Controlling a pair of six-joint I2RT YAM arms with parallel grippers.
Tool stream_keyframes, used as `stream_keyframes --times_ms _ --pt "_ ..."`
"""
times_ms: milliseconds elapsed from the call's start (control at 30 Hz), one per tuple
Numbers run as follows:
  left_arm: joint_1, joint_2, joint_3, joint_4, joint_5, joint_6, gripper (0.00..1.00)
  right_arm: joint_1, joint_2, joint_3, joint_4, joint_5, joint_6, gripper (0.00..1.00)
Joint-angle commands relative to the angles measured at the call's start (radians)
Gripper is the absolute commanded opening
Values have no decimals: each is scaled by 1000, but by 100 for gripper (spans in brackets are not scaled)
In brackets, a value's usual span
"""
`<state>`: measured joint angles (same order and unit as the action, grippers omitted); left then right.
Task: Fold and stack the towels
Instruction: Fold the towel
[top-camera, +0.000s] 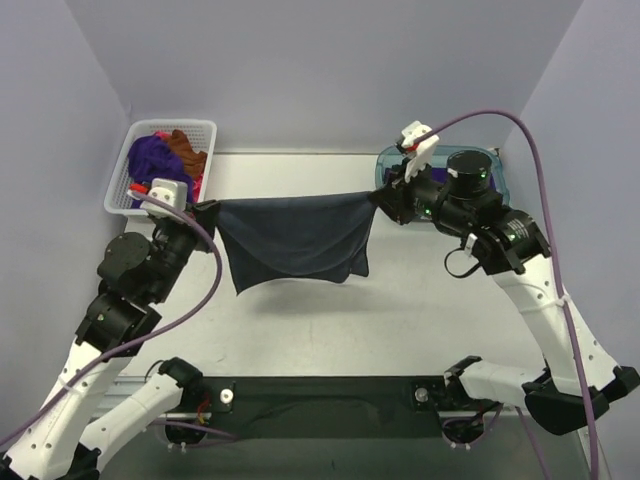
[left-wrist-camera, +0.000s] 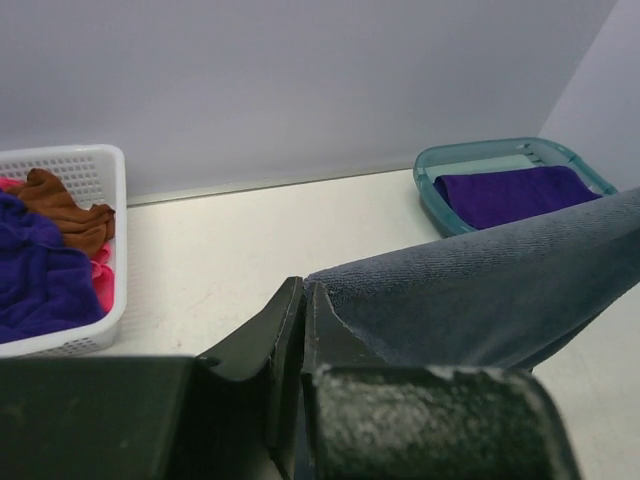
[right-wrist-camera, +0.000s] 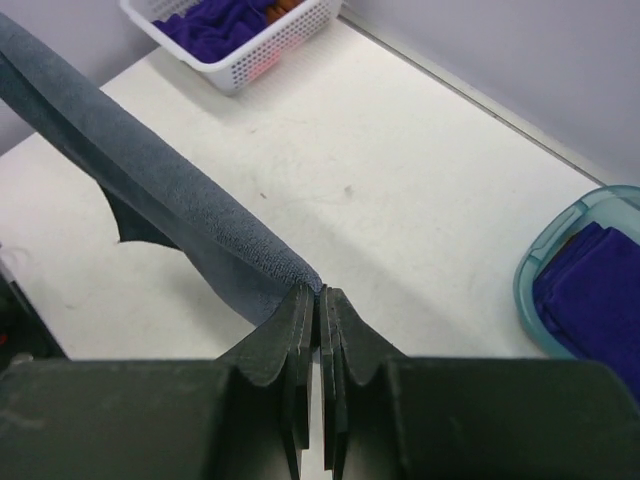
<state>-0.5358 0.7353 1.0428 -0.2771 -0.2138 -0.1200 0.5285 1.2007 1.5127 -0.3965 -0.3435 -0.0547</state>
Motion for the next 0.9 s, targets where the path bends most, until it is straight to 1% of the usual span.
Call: stream_keyframes --times_ms 0,100,167,200,267,333,367,400,433,467,500,533,567,600,633,667,700,733,767,800,867 --pt "-4 -48 46 -102 -12 -42 0 1 -78 -5 -11 -89 46 0" --pt "-3 -50 52 -143 -19 -73 0 -4 -67 18 -42 -92 55 0" --pt "-3 -14 49 -165 -61 -92 0 -18 -41 27 -51 -92 55 0" --pt "0 5 49 -174 -76 -105 0 -37 -5 30 -53 -88 87 0" --pt "5 87 45 -195 -131 -131 0 -64 45 35 -51 -89 105 0" --pt "31 153 40 -195 -153 -159 0 -119 149 53 -51 -91 147 0" --pt "45 229 39 -188 -153 -174 0 -134 192 69 -51 -91 167 0" --pt "62 274 31 -174 -142 -184 0 -149 283 84 -51 -97 180 0" --pt "97 317 28 -139 -133 -193 0 -169 333 102 -51 -113 184 0" --pt "111 411 26 -114 -131 -201 0 -177 383 157 -51 -109 182 1" --pt "128 462 31 -90 -122 -205 0 -180 487 185 -51 -97 184 1" --pt "146 571 42 -50 -119 -207 0 -183 541 222 -51 -74 176 1" --pt "157 625 60 -34 -119 -213 0 -185 594 286 -53 -60 171 2" --pt "164 682 81 -22 -111 -213 1 -185 694 328 -53 -37 165 3" --pt "169 790 141 -13 -87 -210 3 -185 739 361 -54 -19 159 6" --pt "181 844 178 -16 -76 -207 4 -186 782 426 -54 10 154 6" --pt "184 893 212 -20 -75 -205 5 -188 848 454 -53 30 151 8" --pt "188 977 283 -27 -73 -205 5 -188 878 477 -53 56 151 12" --pt "195 1013 313 -30 -72 -207 6 -186 898 500 -53 123 157 15" --pt "198 1044 344 -27 -72 -211 9 -186 924 524 -51 153 156 18" --pt "204 1101 409 -13 -64 -216 17 -188 932 535 -45 216 161 29"
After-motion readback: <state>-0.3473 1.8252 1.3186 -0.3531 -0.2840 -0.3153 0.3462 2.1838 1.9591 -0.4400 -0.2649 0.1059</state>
